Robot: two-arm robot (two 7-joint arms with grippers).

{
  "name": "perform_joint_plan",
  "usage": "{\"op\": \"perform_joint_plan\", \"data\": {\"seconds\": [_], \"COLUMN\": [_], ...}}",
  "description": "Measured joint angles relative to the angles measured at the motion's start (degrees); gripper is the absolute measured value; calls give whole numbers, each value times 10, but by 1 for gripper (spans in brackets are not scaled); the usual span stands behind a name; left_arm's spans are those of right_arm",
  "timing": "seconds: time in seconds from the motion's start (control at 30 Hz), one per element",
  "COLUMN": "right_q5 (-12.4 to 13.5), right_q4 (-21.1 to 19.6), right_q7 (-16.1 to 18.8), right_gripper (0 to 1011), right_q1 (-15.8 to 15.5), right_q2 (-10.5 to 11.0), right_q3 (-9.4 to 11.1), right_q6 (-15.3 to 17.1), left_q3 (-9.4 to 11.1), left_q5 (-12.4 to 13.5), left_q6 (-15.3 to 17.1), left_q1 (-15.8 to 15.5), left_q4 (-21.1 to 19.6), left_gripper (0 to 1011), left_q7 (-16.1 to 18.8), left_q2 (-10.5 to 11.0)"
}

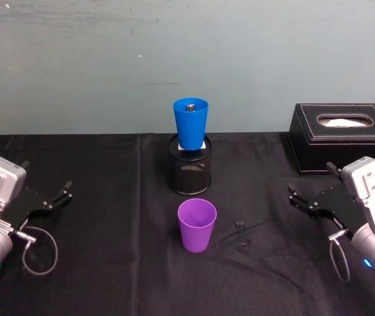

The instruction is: Pick up one cup with a gripper and tap it against the other cup.

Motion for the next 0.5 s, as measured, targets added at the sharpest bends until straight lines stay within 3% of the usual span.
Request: {"op": "perform_joint_plan", "data": {"seconds": [0.5], "right_q5": [0], "right_q4": [0], "right_q7": [0], "right_gripper": [1003], "right_q1": [0], "right_q2": [0], "right_q3": [0], "right_q6": [0], "left_q3": [0], "left_q5": [0], "left_q6": [0], "left_q1": [0], "left_q4": [0], "left_gripper": [1000], "left_q7": [0], "left_q2": [0]}}
